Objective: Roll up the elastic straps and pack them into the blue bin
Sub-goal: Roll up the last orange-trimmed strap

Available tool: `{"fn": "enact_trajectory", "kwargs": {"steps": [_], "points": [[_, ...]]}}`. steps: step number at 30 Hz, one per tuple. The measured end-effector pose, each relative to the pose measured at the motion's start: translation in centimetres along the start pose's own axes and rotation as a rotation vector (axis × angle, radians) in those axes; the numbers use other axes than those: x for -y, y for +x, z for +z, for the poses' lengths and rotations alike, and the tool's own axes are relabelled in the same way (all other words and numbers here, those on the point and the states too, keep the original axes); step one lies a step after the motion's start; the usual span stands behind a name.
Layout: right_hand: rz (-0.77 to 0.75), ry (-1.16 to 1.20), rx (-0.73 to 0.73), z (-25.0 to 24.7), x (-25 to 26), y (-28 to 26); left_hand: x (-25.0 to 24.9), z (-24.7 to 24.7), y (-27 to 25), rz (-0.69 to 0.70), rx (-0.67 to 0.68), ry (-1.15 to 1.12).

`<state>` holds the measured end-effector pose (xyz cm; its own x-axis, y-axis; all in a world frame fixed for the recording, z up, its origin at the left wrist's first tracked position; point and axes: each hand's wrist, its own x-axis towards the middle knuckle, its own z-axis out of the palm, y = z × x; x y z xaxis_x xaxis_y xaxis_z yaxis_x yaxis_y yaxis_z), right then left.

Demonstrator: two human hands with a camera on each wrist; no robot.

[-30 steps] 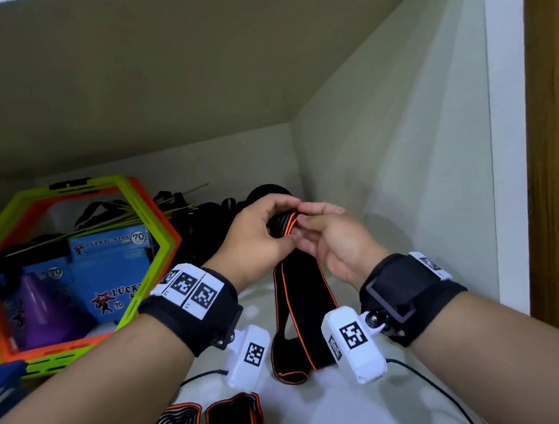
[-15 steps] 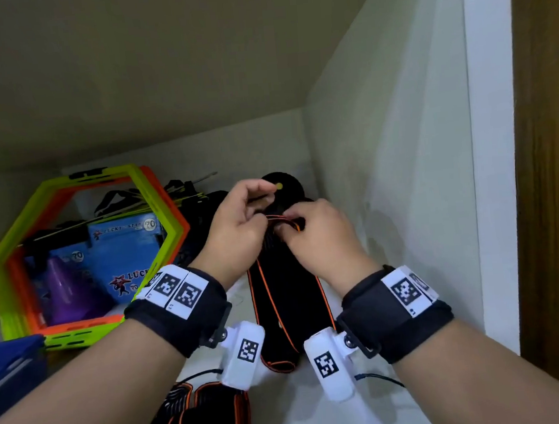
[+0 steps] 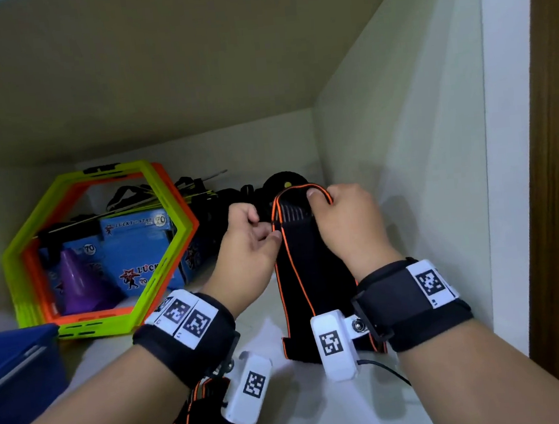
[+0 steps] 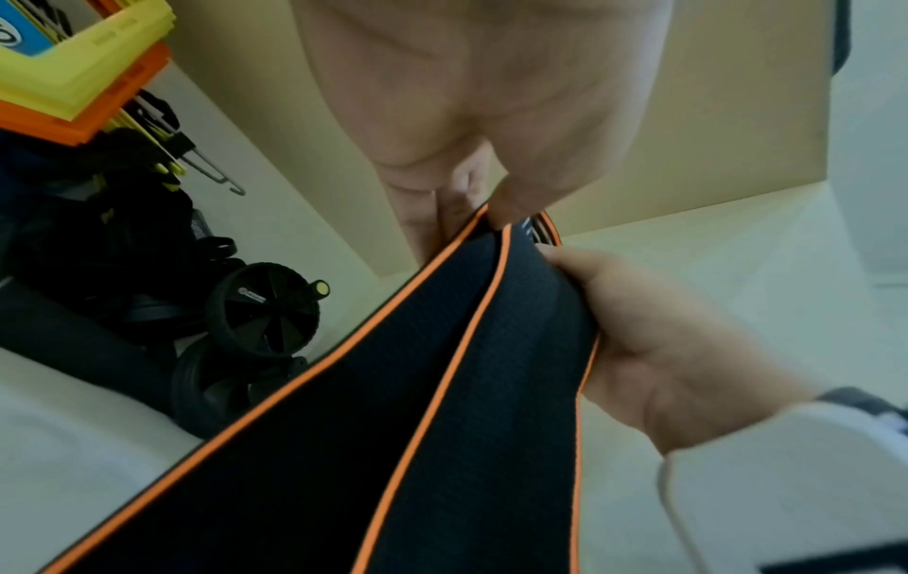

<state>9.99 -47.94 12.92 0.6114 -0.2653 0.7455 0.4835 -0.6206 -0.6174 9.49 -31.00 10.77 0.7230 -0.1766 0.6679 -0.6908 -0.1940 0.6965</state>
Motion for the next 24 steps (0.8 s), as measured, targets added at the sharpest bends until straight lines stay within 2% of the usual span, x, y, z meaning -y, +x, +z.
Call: {"fn": "enact_trajectory", "kwargs": {"steps": [3,6,12,16,19,22,24], "points": [[0.011,0.019,-0.043,0.6,0.2,-0.2,-1.3,0.8,-1.0,0.104,0.046,0.037],[0.004,0.041,-0.066,1.0,0.3,-0.3,-2.5,1.4,-1.5,0.114,0.104,0.028],[0.027,0.101,-0.075,0.1,0.6,-0.3,-3.6,3.0,-1.6,-0.028,0.101,-0.118],[0.093,0.266,0.048,-0.2,0.9,-0.8,-3.7,3.9,-1.0,-0.091,0.095,-0.152],[0.152,0.307,0.103,-0.5,0.2,-1.0,-3.5,3.8,-0.2,-0.149,0.062,-0.205],[0.219,0.385,0.095,-1.1,-0.4,-2.3,-3.6,3.7,0.5,-0.163,0.027,-0.235],[0.168,0.406,0.069,-1.4,-0.7,-4.0,-3.6,3.6,1.2,-0.154,-0.002,-0.244]]}}
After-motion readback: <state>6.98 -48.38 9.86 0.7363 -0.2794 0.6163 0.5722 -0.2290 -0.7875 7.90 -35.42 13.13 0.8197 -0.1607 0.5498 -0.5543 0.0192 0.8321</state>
